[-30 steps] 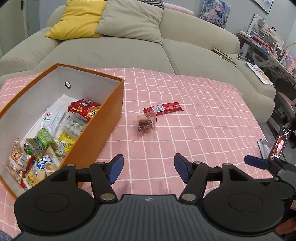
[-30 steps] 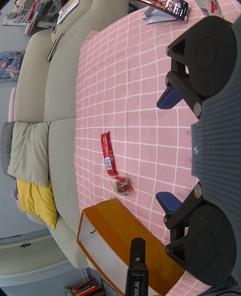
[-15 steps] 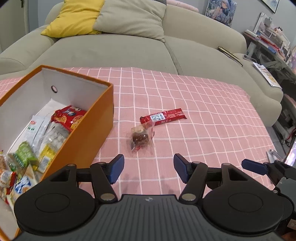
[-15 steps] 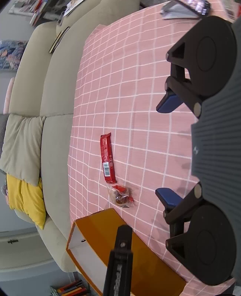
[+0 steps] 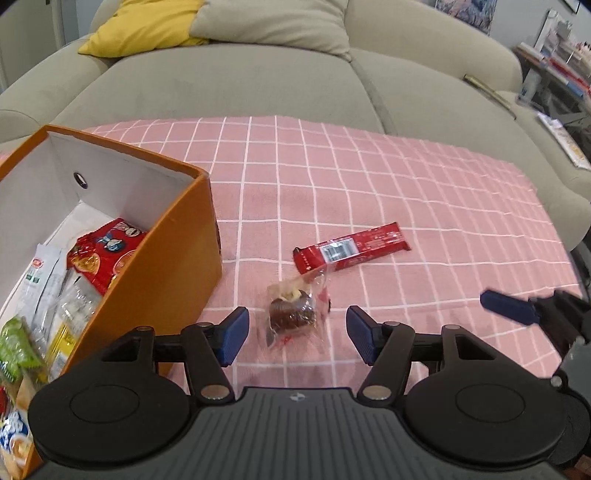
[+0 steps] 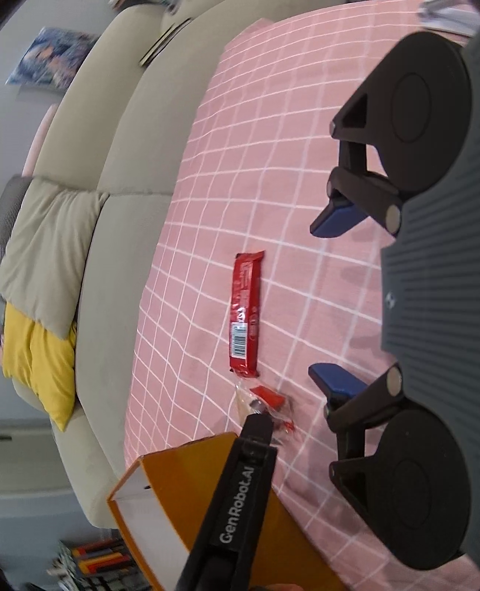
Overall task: Organize snacks
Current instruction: 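Grasp the clear brown-treat packet with the left tool while the right tool grasps the red chocolate bar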
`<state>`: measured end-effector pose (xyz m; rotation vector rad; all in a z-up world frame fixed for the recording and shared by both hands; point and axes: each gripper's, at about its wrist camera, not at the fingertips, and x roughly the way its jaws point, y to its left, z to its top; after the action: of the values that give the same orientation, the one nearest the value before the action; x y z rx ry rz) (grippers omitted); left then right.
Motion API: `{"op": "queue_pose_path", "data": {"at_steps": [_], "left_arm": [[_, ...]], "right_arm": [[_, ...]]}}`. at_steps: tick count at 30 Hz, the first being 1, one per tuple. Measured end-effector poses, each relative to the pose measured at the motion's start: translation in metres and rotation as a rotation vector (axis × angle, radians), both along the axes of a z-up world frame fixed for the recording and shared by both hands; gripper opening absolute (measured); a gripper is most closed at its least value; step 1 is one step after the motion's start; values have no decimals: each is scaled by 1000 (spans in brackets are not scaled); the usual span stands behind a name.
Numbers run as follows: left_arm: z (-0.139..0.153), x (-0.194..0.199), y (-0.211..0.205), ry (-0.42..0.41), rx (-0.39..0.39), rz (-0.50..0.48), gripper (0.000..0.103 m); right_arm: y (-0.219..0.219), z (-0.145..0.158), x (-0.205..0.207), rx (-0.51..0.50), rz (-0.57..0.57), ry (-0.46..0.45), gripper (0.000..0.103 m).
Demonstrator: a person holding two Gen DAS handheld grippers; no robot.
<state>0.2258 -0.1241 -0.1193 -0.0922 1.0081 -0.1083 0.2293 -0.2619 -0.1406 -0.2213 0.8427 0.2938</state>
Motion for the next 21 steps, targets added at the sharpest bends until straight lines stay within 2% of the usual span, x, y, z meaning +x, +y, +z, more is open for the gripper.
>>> {"op": "queue_pose_path", "data": {"at_steps": [4,10,14,21], "left_arm": [[-13,13,-1,53,22,3,67],[-24,24,-3,89,19,-2,61],[-29,33,-5,108,19,-16,50],[-28,37,-6,117,15,-24,45]], "right_arm": [[5,-14,24,-46,92,-23,72],[11,-32,53,-129,240,-53,72],[18,-37,68,-180,349,-83,73],[30,-43,92,-174,471,-71,73]]}}
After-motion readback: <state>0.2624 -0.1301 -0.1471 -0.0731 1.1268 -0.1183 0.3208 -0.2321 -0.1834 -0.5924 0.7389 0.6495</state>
